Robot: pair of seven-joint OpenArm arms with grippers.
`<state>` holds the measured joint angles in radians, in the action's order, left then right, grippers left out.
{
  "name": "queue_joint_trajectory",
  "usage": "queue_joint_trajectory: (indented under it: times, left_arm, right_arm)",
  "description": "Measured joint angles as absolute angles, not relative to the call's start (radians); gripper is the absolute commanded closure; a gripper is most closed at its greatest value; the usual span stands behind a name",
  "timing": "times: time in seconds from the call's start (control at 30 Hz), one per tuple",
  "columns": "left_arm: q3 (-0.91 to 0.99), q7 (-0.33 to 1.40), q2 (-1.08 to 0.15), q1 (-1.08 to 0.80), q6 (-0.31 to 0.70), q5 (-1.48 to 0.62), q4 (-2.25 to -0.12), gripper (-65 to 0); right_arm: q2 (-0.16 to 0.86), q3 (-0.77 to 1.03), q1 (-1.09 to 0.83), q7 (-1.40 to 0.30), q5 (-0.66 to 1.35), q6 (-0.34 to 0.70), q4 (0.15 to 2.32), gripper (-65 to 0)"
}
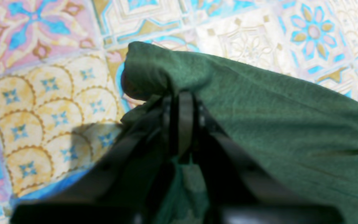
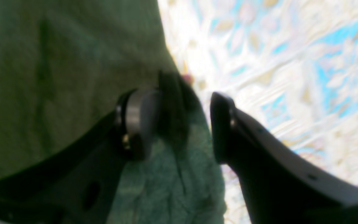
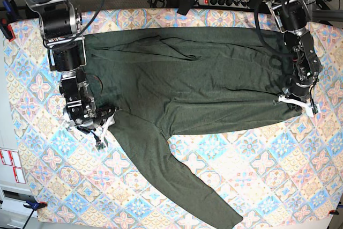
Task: Fold the T-shirt properly
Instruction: 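Lift the hem side and fold it toward the collar with both grippers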
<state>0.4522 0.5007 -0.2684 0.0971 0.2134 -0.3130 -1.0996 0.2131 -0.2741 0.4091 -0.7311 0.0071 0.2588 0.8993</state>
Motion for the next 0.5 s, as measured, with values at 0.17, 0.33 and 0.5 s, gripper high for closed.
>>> queue_joint_trajectory:
  times: [0.17,0.33,0.5]
  left_arm:
    - [0.452,0.498,-0.269,0.099,0.213,-0.315,-1.100,0.0]
    - [0.452,0.497,-0.269,0.098,0.213,-0.316,-1.100,0.0]
    - [0.452,0.497,-0.269,0.097,0.213,-0.316,-1.100,0.0]
  right_arm:
    - [0.211,-0.272,0.424,-0.683,0.007,0.312,0.832,-28.9]
    - [0.211,-0.269,0.430,-0.625,0.008,0.315,0.791,-28.5]
    - [0.216,-0.258,0.447,-0.574,0.024,0.416,0.729,-15.3]
